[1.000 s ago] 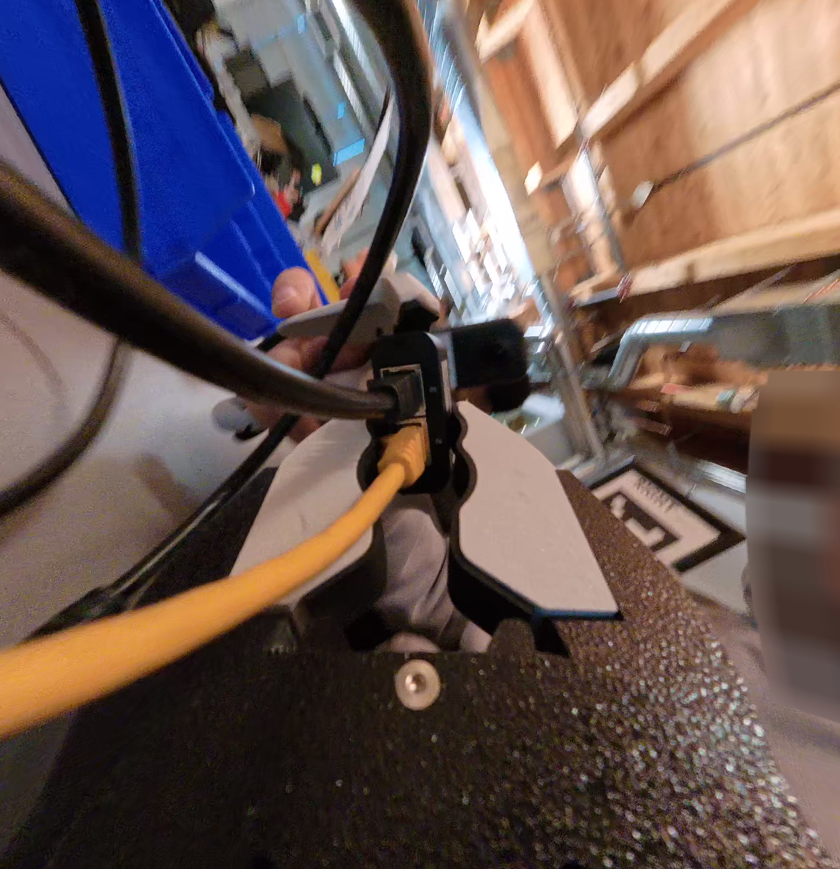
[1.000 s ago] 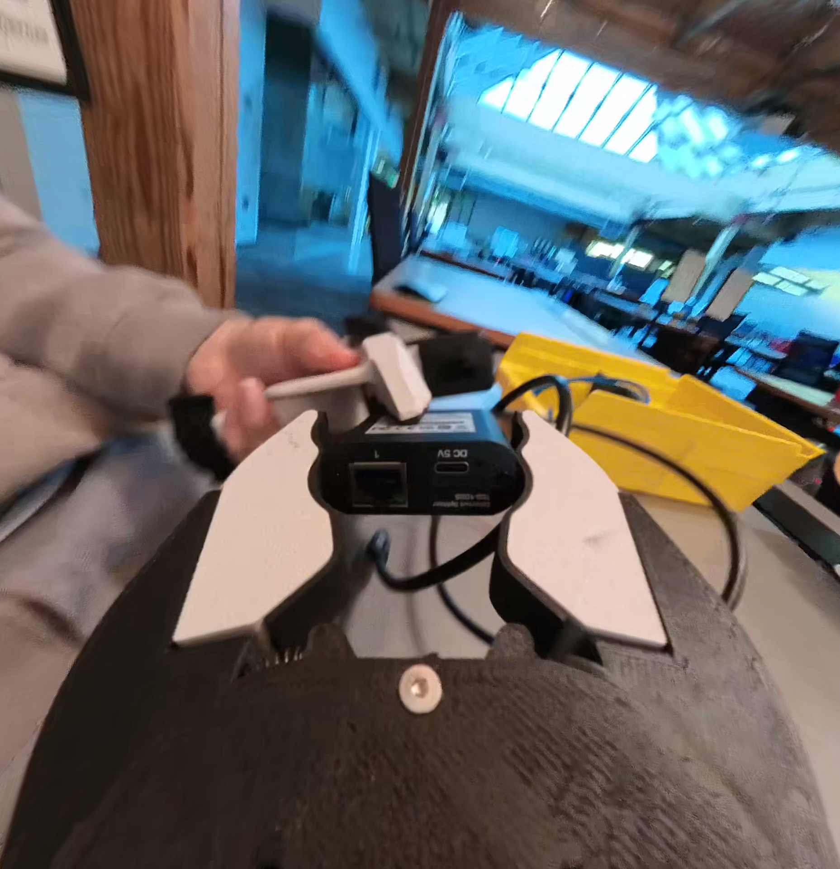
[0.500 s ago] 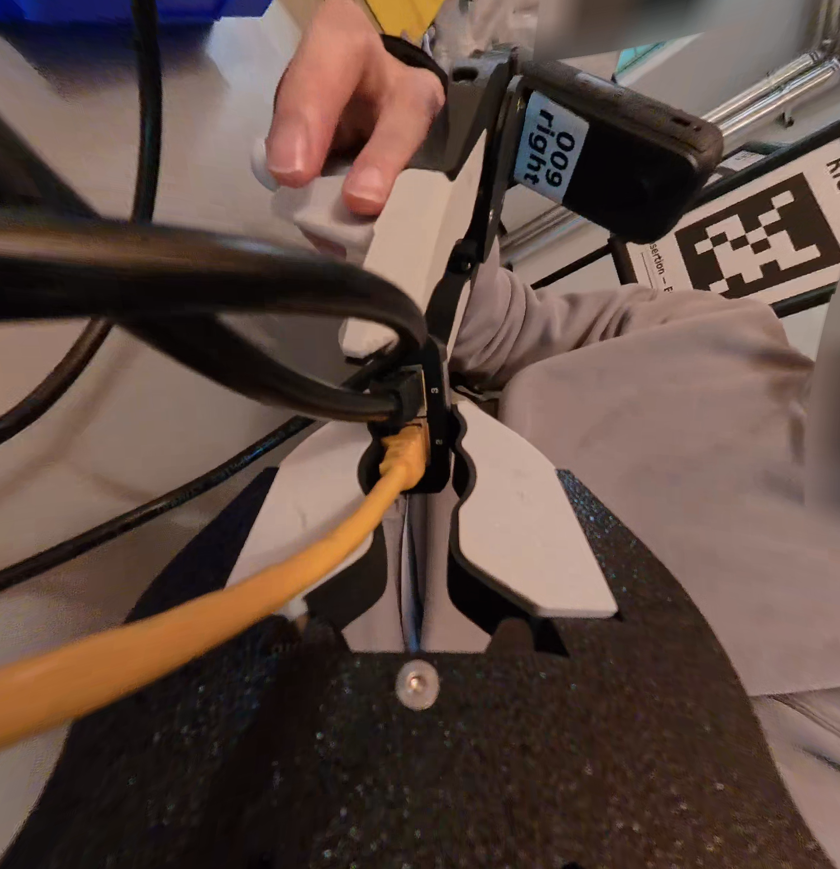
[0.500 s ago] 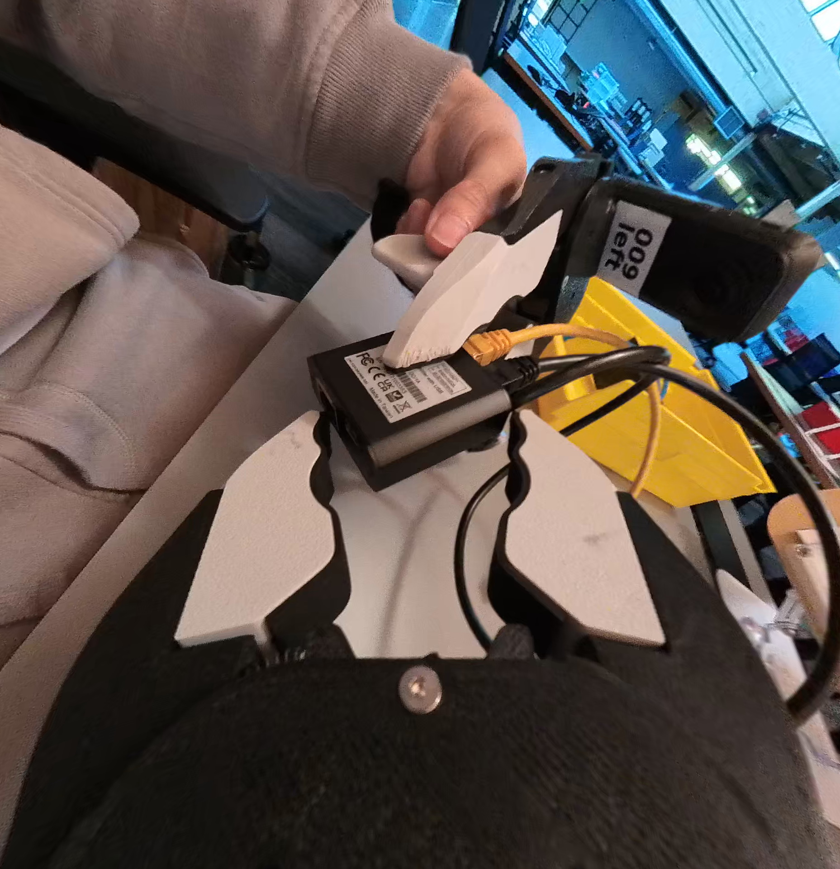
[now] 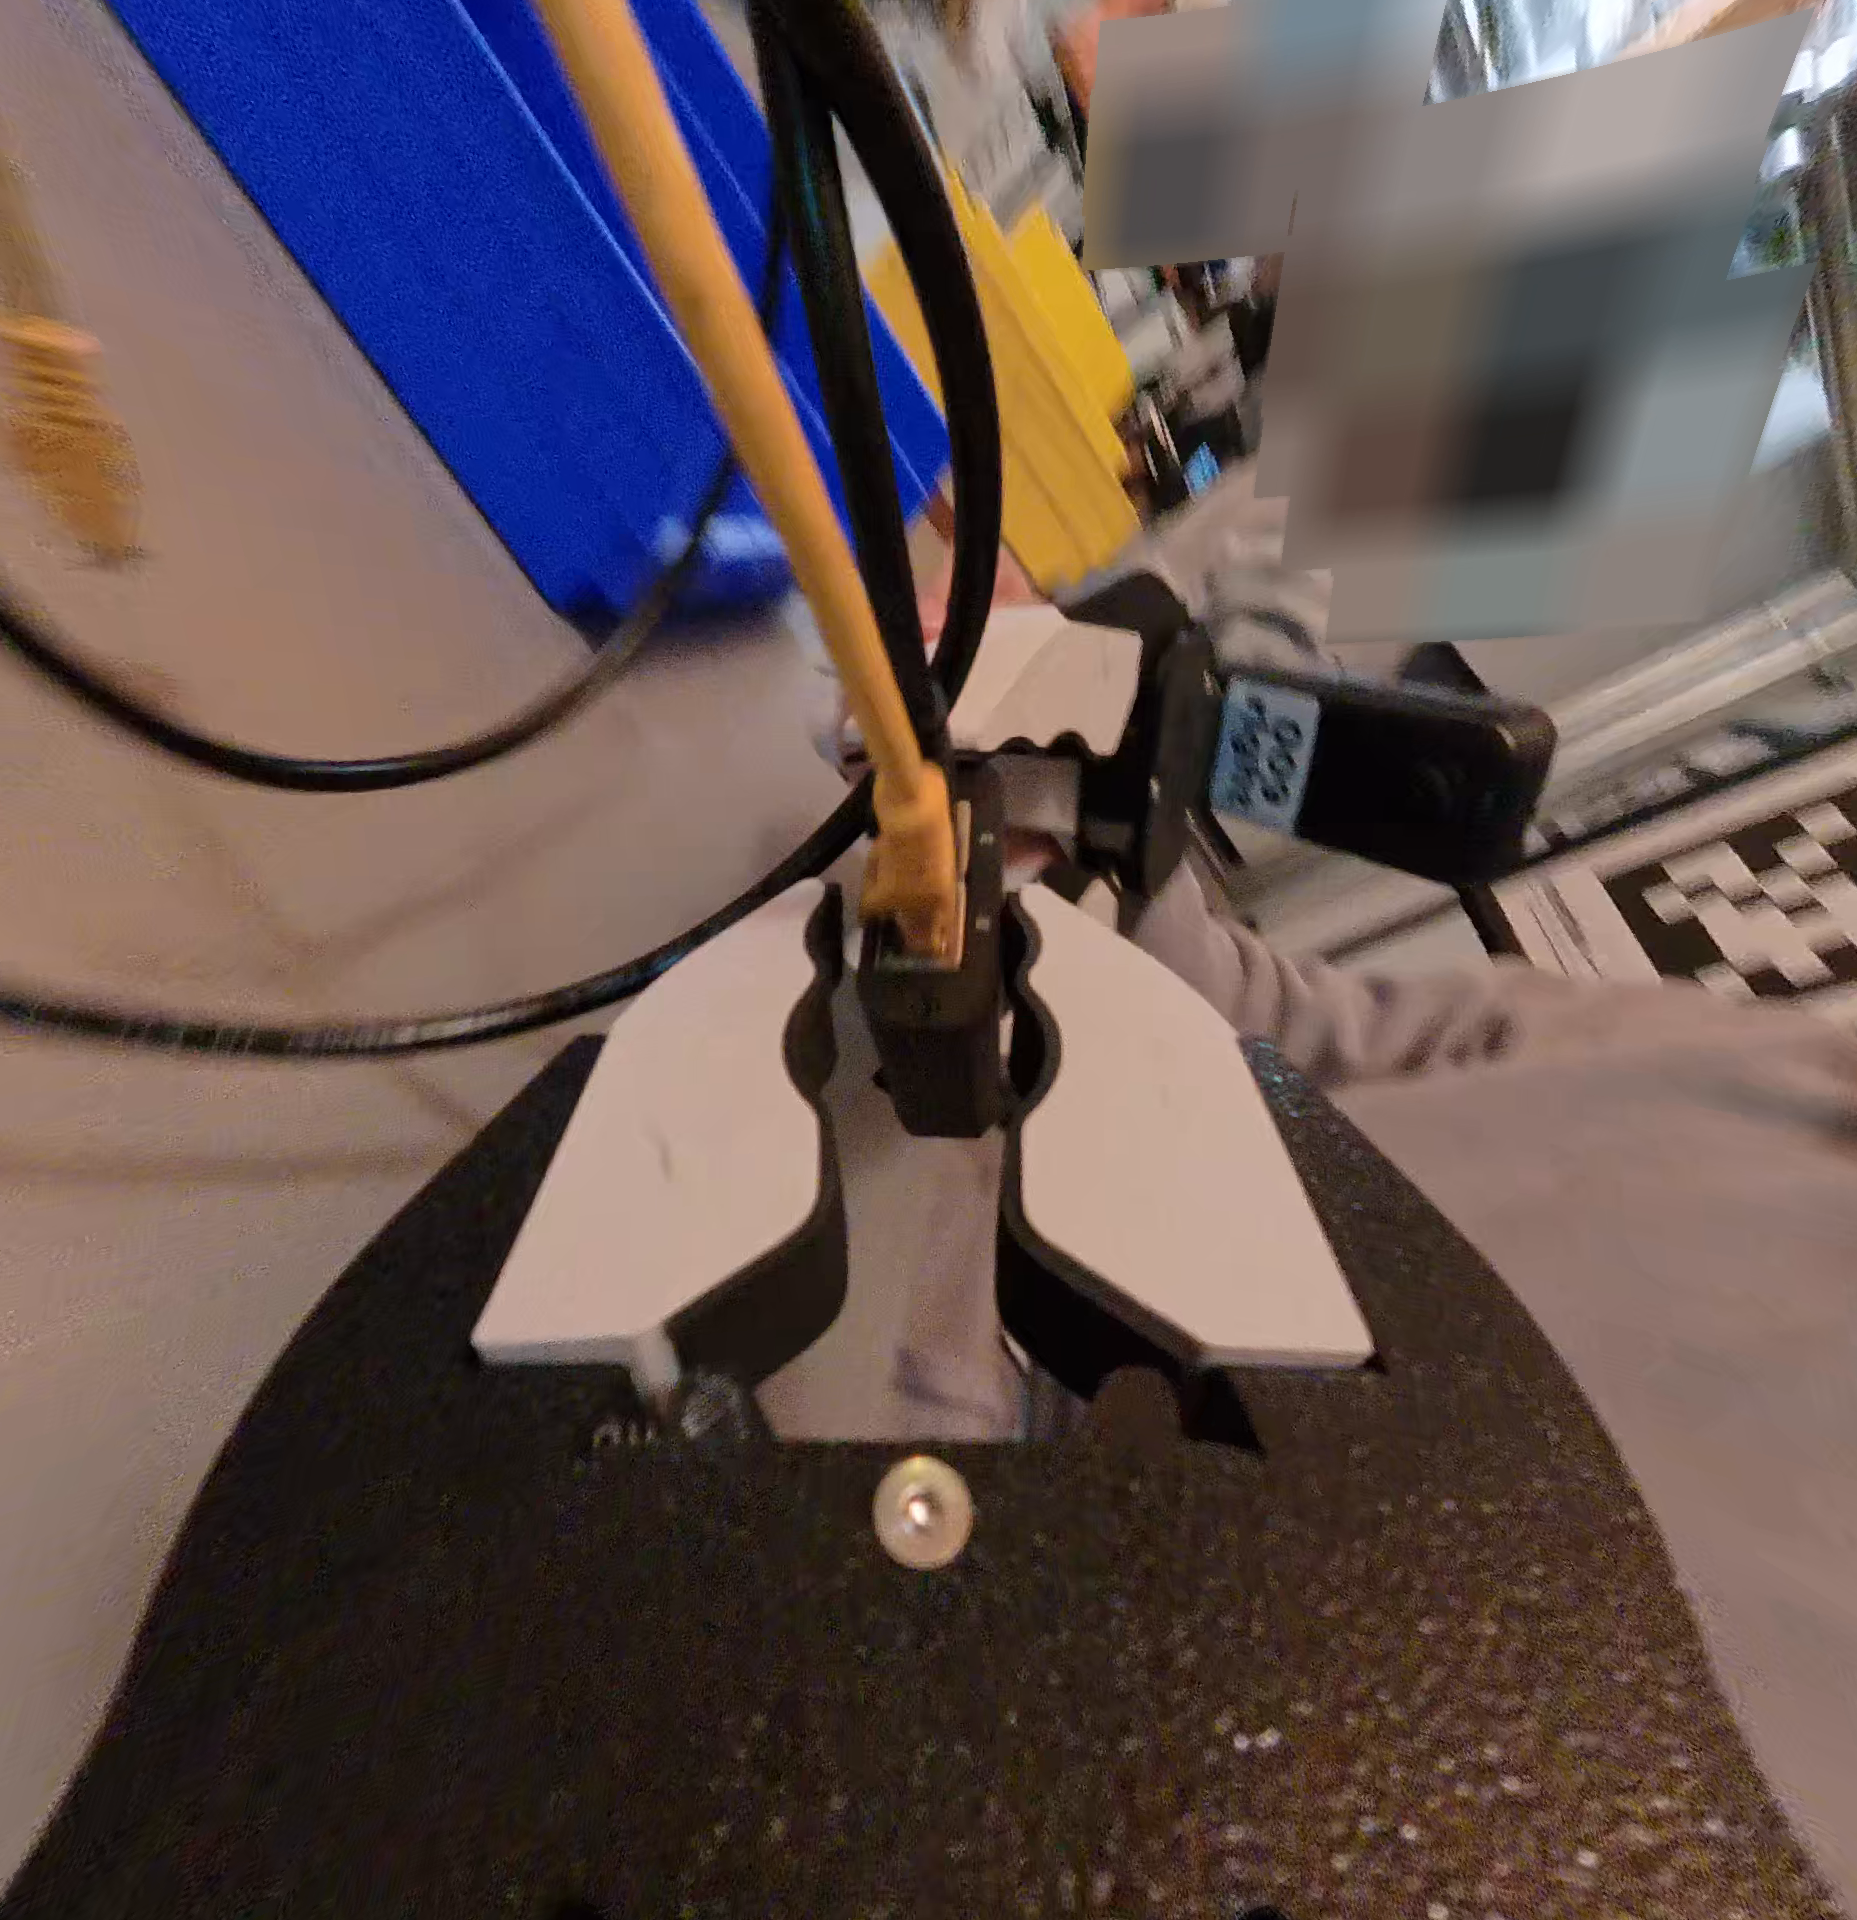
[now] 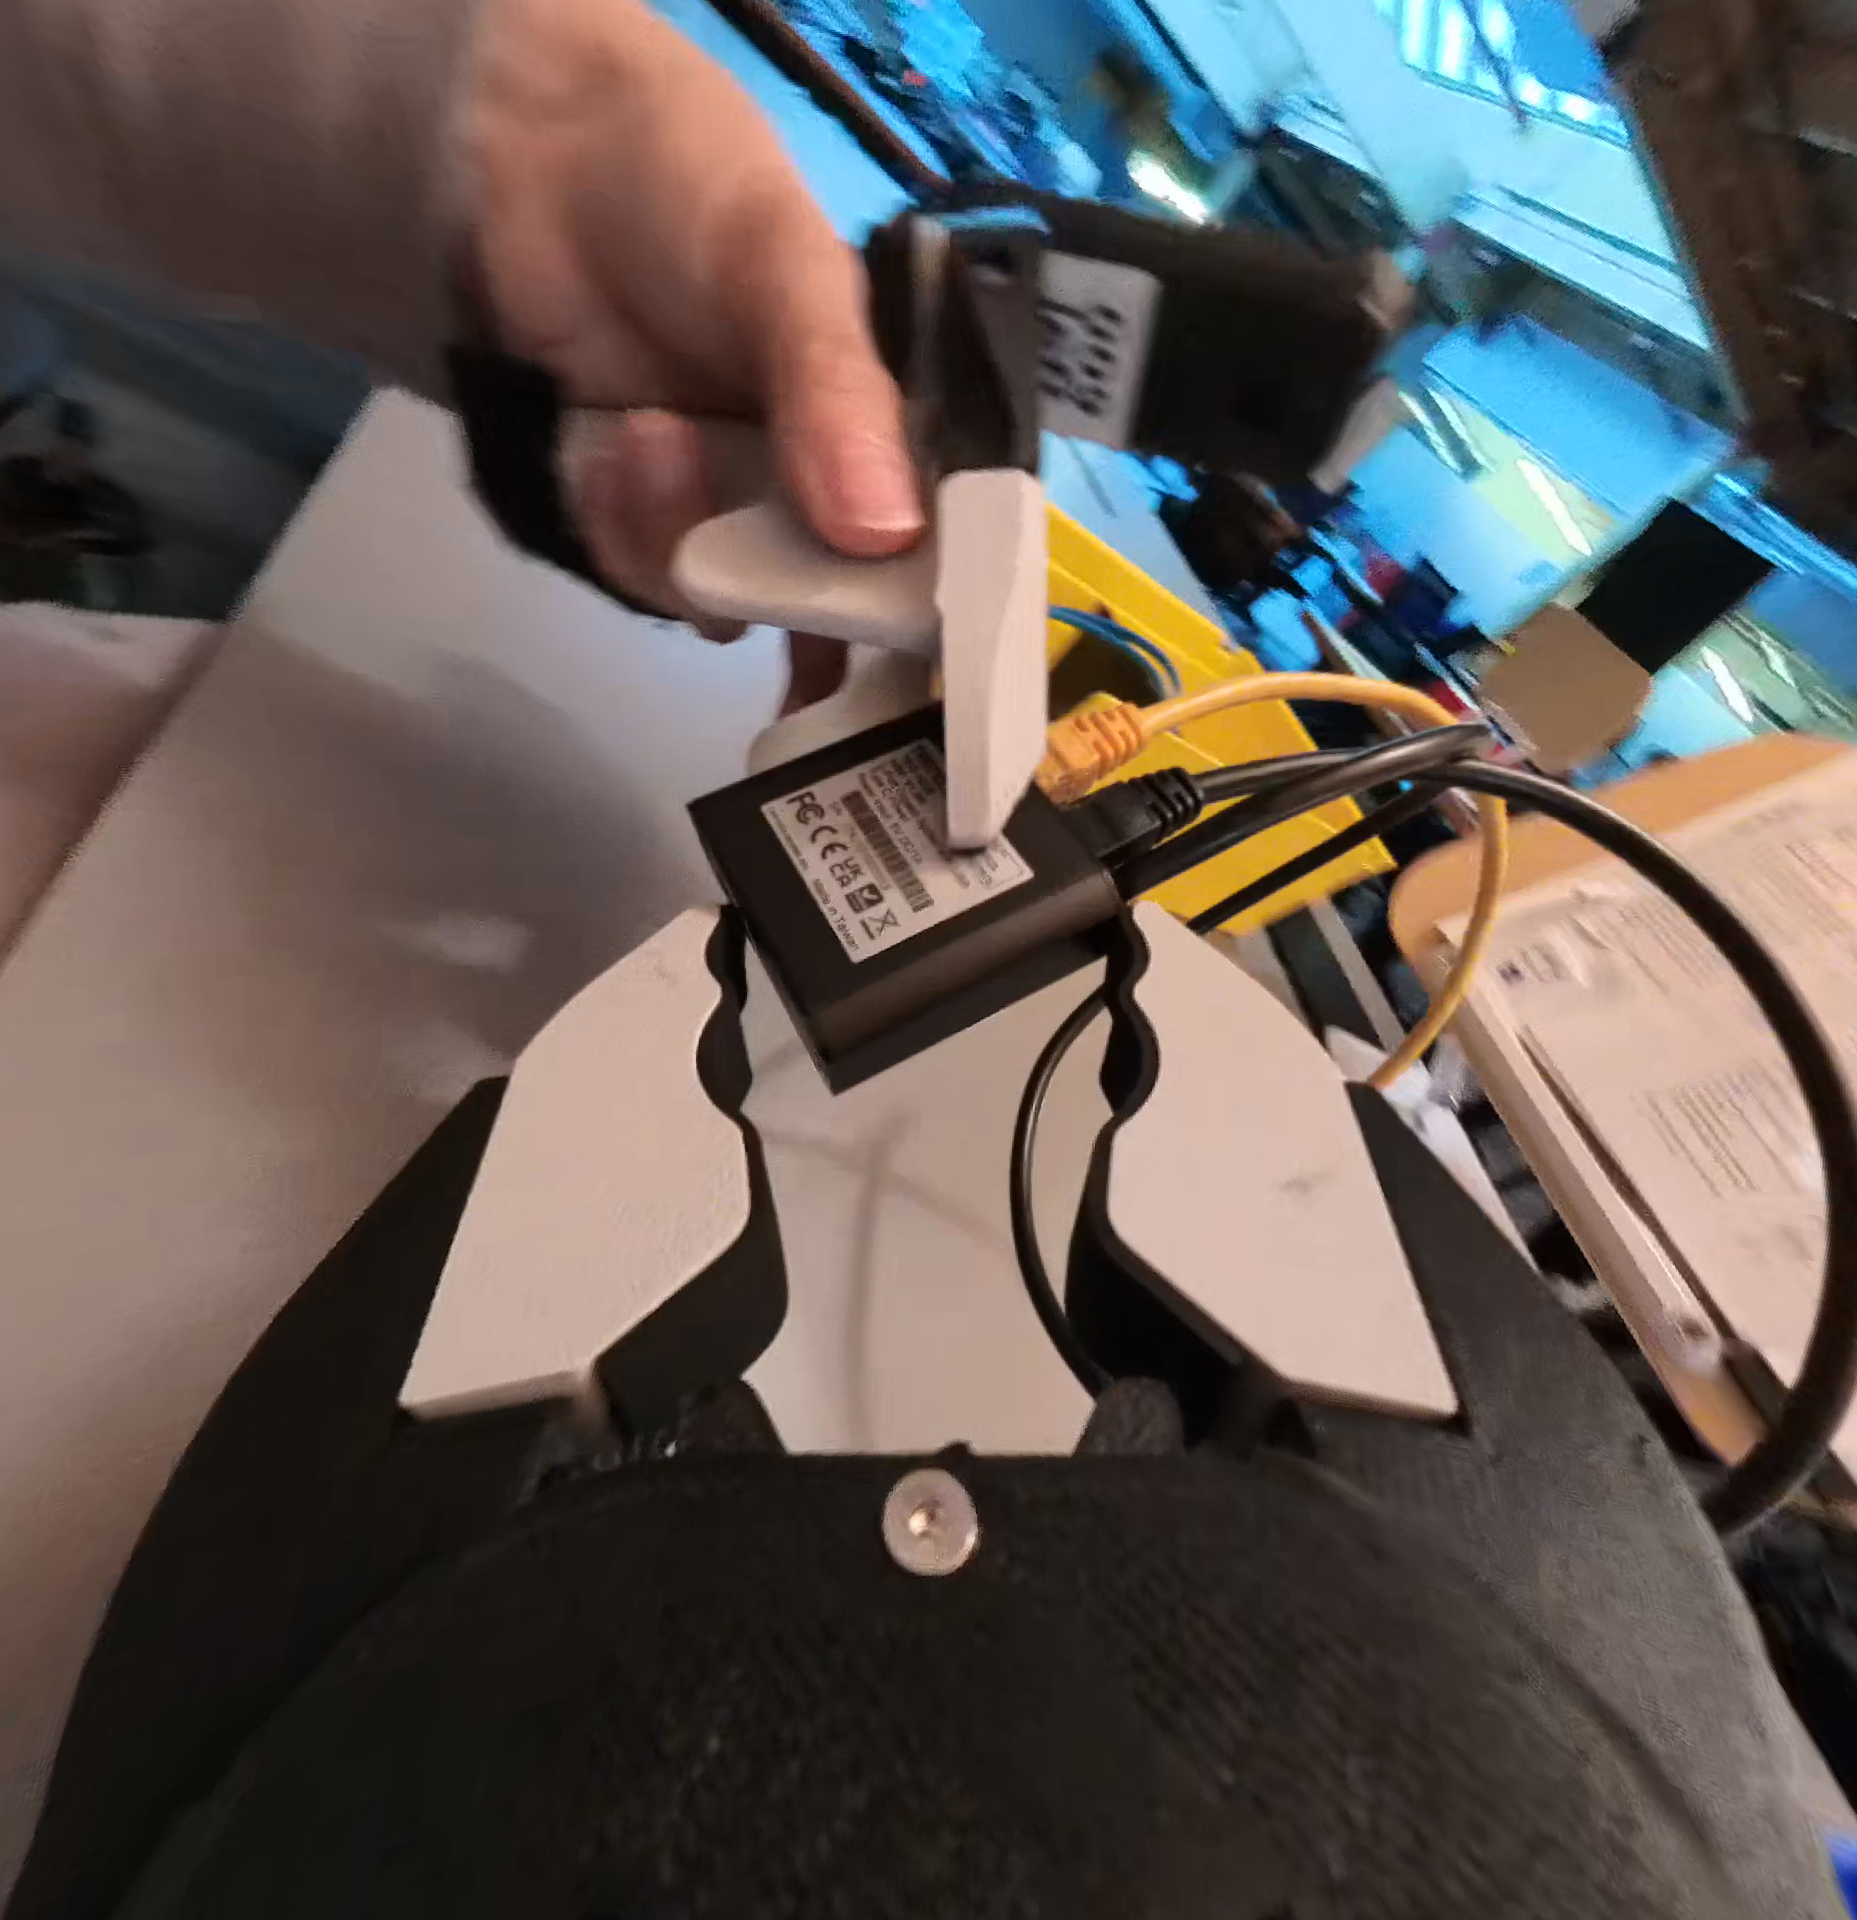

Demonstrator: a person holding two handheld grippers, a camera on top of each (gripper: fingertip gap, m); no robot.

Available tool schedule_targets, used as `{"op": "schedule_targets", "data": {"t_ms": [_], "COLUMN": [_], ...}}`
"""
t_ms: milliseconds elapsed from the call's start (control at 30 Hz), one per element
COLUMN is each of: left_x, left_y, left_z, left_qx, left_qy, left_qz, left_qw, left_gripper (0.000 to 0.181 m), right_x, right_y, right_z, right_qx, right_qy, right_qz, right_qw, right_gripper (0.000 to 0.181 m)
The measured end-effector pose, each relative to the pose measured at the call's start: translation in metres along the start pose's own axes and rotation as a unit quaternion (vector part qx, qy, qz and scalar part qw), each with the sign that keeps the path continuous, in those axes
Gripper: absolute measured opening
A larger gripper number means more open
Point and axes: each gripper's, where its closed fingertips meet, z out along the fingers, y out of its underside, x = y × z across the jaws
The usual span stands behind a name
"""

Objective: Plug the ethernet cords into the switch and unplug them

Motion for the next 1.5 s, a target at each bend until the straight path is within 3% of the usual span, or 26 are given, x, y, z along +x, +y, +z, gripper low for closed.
{"op": "schedule_targets", "data": {"t_ms": [133,233,433,533,633,700,833,933,1000,1100,1167,1267,1500], "left_x": [-0.016,-0.006,-0.002,-0.008,-0.027,-0.033,-0.03,-0.014,-0.009,-0.006,-0.006,0.0,-0.003], "left_y": [-0.014,-0.009,-0.022,-0.017,-0.012,-0.006,0.018,0.028,0.033,0.04,0.041,0.043,0.051], "left_z": [-0.01,0.002,0.001,-0.003,-0.016,-0.025,-0.03,-0.027,-0.024,-0.022,-0.02,-0.015,-0.008], "left_qx": [0.129,0.156,0.225,0.217,0.184,0.142,-0.015,-0.116,-0.172,-0.236,-0.263,-0.295,-0.378], "left_qy": [-0.09,-0.062,-0.027,-0.04,-0.097,-0.104,-0.102,-0.077,-0.066,-0.048,-0.039,0.003,0.052], "left_qz": [0.041,0.033,0.051,0.056,0.042,0.026,0.04,0.06,0.067,0.078,0.081,0.066,0.076], "left_qw": [0.987,0.985,0.973,0.974,0.977,0.984,0.994,0.988,0.981,0.967,0.961,0.953,0.921], "left_gripper": [0.042,0.048,0.028,0.024,0.024,0.023,0.023,0.023,0.023,0.023,0.023,0.023,0.023], "right_x": [0.035,0.043,0.037,0.03,0.022,0.029,0.021,-0.004,-0.008,0.009,0.0,-0.014,-0.024], "right_y": [0.011,0.013,-0.003,-0.001,-0.005,-0.02,-0.032,-0.022,-0.019,-0.025,-0.025,-0.018,0.002], "right_z": [-0.002,0.001,0.009,0.013,0.007,-0.007,-0.014,-0.002,0.005,0.003,0.001,0.005,0.007], "right_qx": [-0.016,-0.036,-0.01,-0.011,-0.016,-0.007,-0.031,-0.043,-0.052,-0.056,-0.045,-0.024,-0.046], "right_qy": [0.12,0.18,0.222,0.169,0.098,0.102,0.062,-0.003,-0.003,0.059,0.025,-0.036,-0.074], "right_qz": [0.067,0.062,0.07,0.084,0.031,-0.019,-0.087,-0.139,-0.163,-0.205,-0.174,-0.095,-0.085], "right_qw": [0.99,0.981,0.972,0.982,0.995,0.995,0.994,0.989,0.985,0.975,0.983,0.995,0.993], "right_gripper": [0.067,0.067,0.067,0.063,0.067,0.074,0.102,0.104,0.106,0.097,0.09,0.098,0.063]}}
